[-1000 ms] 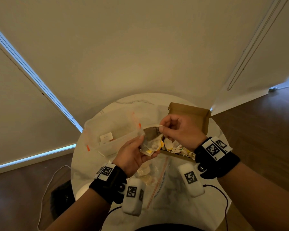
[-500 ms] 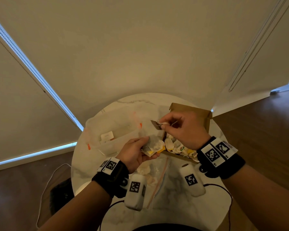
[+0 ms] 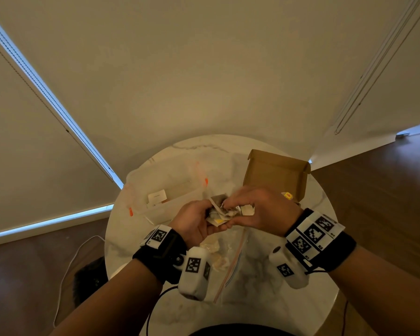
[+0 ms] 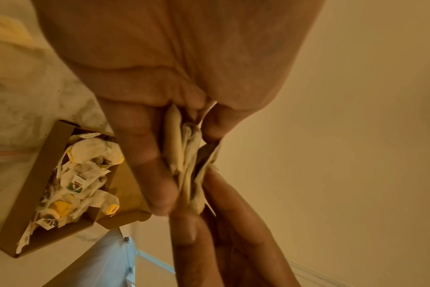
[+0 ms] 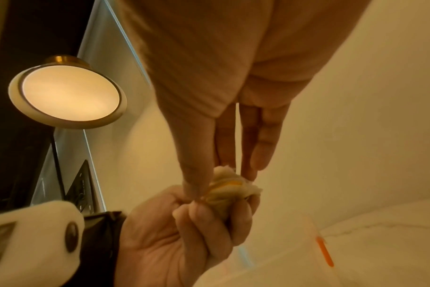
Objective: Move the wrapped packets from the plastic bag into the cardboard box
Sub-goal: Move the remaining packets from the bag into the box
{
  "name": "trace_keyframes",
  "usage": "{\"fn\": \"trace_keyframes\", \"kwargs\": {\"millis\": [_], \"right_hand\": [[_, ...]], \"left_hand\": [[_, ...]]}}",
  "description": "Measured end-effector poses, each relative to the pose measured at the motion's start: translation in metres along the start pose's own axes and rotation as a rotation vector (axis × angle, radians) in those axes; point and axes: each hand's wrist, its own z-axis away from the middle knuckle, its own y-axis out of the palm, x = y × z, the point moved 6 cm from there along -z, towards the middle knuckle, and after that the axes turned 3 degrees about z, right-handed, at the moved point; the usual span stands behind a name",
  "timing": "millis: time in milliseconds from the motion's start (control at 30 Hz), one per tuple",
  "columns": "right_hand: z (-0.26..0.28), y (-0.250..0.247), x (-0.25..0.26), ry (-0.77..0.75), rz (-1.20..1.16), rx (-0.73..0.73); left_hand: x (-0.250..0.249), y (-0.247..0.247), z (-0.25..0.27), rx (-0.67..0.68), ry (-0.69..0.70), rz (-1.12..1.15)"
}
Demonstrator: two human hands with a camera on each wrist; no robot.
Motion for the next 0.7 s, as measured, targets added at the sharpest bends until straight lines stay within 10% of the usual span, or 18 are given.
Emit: {"fn": "trace_keyframes", "kwargs": {"millis": [700], "right_hand": [[-0.001, -0.012, -0.022, 0.241, -0.297, -0.021]], "left_hand": [[0.003, 0.001, 0.001, 0.210, 0.016, -0.035]]}}
